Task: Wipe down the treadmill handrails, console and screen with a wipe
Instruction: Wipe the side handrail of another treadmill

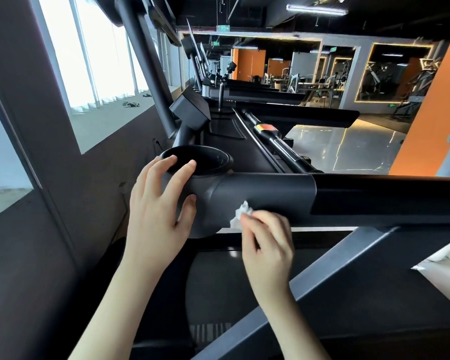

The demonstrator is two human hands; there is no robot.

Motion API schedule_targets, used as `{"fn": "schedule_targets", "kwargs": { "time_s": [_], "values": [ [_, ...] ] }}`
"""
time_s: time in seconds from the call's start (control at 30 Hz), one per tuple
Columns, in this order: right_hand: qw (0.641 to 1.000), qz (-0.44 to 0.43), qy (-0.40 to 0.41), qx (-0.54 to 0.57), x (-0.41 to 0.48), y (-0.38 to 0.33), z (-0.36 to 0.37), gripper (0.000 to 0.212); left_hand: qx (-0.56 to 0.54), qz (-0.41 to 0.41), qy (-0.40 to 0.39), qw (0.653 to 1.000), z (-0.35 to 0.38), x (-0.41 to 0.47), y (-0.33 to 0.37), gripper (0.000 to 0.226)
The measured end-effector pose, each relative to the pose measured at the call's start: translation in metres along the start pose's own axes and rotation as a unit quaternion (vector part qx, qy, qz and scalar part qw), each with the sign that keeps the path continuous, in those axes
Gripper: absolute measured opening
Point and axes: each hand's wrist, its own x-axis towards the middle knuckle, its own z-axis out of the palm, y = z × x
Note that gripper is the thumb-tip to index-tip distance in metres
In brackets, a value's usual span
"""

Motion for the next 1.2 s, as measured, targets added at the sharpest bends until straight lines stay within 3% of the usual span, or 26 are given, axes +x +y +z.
{"fn": "schedule_targets", "kwargs": {
  "time_s": [0.17,0.33,0.5,0.73,0.87,1.07,1.2],
  "values": [
    [0.995,0.063,0.080,-0.023,0.025,-0.001,0.000,0.012,-0.034,-0.004,-0.014,0.999,-0.003,0.000,-0.006,0.050],
    [0.999,-0.032,-0.006,-0.024,0.002,-0.017,0.008,0.019,-0.051,-0.010,-0.010,0.999,-0.001,-0.002,-0.004,0.050],
    [0.996,0.006,0.078,-0.040,0.033,-0.020,0.019,0.013,-0.057,-0.013,-0.013,0.998,-0.002,-0.001,-0.007,0.049],
    [0.997,-0.080,-0.023,-0.009,0.012,-0.027,0.019,0.015,-0.069,0.007,-0.021,0.997,-0.004,-0.001,-0.012,0.048],
    [0.997,0.003,0.068,-0.042,0.020,-0.033,0.024,0.013,-0.074,0.011,-0.029,0.997,-0.005,0.001,-0.014,0.048],
    [1.000,-0.005,-0.006,-0.021,-0.020,-0.044,0.031,0.011,-0.077,0.027,-0.033,0.996,-0.006,0.002,-0.019,0.049],
    [0.991,0.085,0.088,-0.050,-0.016,-0.029,0.026,0.007,-0.080,0.032,-0.036,0.996,-0.007,0.002,-0.020,0.049]
  ]
}}
